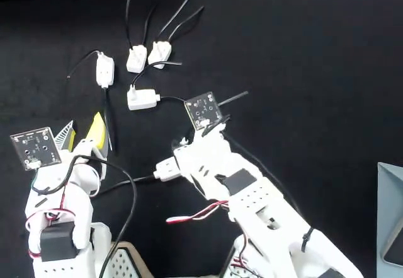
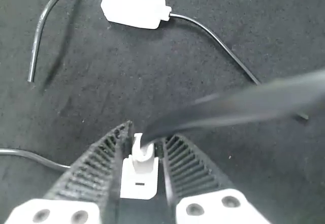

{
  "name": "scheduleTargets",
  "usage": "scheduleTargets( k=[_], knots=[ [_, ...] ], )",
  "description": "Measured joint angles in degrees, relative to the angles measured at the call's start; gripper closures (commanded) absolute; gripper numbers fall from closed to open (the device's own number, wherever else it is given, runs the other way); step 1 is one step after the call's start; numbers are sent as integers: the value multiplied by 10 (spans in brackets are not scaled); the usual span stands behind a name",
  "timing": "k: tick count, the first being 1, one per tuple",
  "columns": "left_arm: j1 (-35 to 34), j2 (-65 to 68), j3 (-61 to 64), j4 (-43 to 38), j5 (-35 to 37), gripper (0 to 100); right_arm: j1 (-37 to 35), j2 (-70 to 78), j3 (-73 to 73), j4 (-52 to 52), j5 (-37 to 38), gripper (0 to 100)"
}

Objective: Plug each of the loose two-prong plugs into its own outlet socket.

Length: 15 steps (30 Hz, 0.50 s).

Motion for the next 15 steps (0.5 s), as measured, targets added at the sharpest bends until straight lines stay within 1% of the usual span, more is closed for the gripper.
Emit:
scheduleTargets(
  k=[3, 8, 11, 15],
  knots=[
    [0, 0, 0, 0, 0, 801, 0, 0, 0, 34, -2, 986],
    [0, 0, 0, 0, 0, 801, -3, 0, -34, 107, -34, 986],
    [0, 0, 0, 0, 0, 802, -11, 0, -36, 111, -37, 986],
    [0, 0, 0, 0, 0, 802, -11, 0, -33, 76, -37, 986]
  ],
)
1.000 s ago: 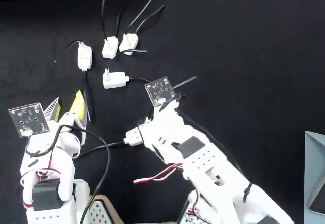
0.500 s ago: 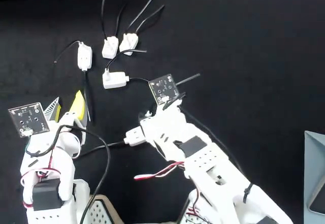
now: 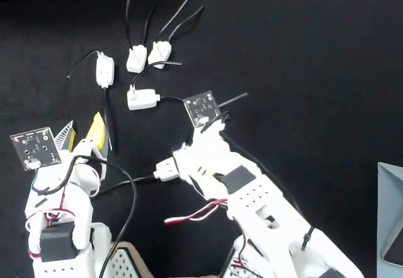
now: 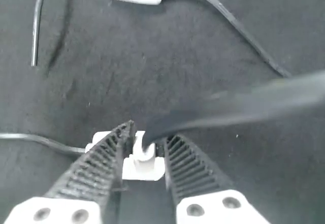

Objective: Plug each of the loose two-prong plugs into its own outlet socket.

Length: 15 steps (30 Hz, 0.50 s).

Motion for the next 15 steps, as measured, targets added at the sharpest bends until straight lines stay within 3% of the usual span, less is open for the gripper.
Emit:
scheduleTargets(
  k=[15],
  knots=[
    [0, 0, 0, 0, 0, 805, 0, 79, 2, -22, 0, 986]
  ],
)
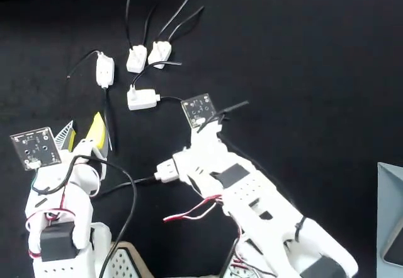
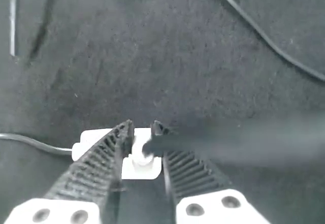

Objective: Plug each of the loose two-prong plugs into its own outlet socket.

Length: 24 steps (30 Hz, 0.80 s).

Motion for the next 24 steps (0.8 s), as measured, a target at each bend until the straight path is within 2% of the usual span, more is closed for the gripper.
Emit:
scheduleTargets(
  k=[9, 16, 21, 24],
  knots=[
    [0, 0, 0, 0, 0, 805, 0, 18, -1, -3, 0, 986],
    [0, 0, 0, 0, 0, 800, 0, 29, 13, -56, 53, 980],
    [0, 0, 0, 0, 0, 789, -3, 23, 0, -30, 73, 812],
    [0, 0, 0, 0, 0, 735, -11, 5, -43, 48, 74, 787]
  ],
)
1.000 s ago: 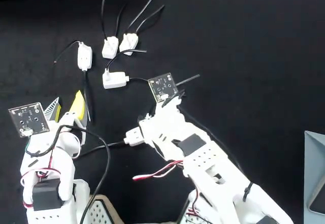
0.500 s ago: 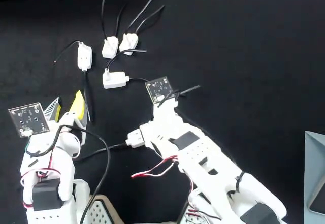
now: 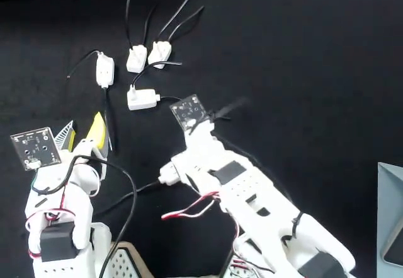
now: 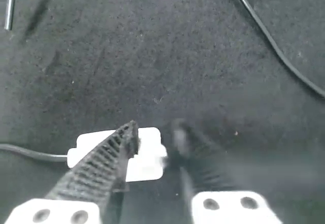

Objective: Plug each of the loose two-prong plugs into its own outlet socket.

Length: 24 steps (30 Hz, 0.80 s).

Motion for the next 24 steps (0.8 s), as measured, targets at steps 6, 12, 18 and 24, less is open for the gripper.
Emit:
scheduleTargets(
  k=[6, 12, 18, 24],
  knots=[
    [0, 0, 0, 0, 0, 733, -65, -81, -84, 141, 2, 885],
    [16, -1, 0, 0, -24, 733, -88, -166, -155, 283, 35, 982],
    [138, 2, -2, 91, -136, 728, -33, -222, -171, 411, 60, 985],
    [263, 2, -5, 178, -203, 728, 89, -236, -171, 433, 60, 985]
  ],
)
